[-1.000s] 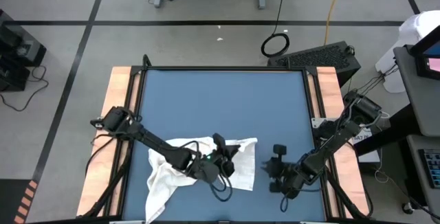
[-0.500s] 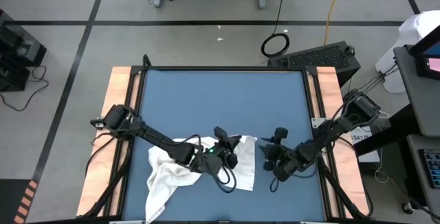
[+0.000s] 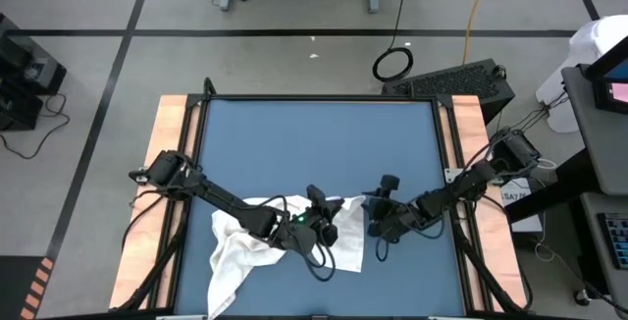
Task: Roll towel into tight, uniform cylinder
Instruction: Roll the white towel
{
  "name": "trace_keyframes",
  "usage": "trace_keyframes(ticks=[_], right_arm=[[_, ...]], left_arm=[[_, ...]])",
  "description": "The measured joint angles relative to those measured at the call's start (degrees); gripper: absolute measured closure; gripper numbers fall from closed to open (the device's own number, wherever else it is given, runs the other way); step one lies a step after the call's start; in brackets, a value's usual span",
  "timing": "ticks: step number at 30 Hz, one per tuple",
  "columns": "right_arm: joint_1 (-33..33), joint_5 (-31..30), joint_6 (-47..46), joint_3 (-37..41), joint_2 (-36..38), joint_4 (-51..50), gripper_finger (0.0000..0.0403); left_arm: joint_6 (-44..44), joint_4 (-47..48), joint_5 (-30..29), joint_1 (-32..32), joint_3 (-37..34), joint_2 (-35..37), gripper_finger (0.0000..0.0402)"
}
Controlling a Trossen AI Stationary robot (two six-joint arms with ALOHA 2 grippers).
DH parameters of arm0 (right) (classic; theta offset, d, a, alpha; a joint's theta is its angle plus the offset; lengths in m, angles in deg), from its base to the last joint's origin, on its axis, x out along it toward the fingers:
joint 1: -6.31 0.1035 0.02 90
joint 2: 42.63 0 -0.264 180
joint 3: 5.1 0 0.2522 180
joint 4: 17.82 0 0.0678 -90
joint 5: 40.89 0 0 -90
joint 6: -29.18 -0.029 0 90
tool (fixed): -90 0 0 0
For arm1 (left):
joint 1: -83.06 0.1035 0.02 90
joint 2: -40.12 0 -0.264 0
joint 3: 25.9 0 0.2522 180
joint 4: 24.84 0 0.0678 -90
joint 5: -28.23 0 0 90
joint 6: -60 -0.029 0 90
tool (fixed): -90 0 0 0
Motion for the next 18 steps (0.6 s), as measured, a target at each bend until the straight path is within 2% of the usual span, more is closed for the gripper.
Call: trace_keyframes(ticks=[6,10,13,18], right_arm=[[-2.75,-1.79,-1.11,-0.02,0.0,3.22,0.0339],[-5.23,-1.79,-4.54,-0.07,0.0,1.31,0.0394],[-5.96,-1.83,-7.13,-0.17,0.02,0.15,0.0389],[-6.34,-1.52,-9.11,-0.13,0.02,-1.42,0.0386]], left_arm=[[0.0,-0.84,3.21,-0.12,0.0,0.0,0.0397],[0.04,-3.33,4.63,-1.21,0.0,0.0,0.0397],[0.71,-2.44,4.64,-1.87,0.0,0.0,0.0397],[10.52,1.19,7.27,-2.03,0.0,-0.52,0.0397]])
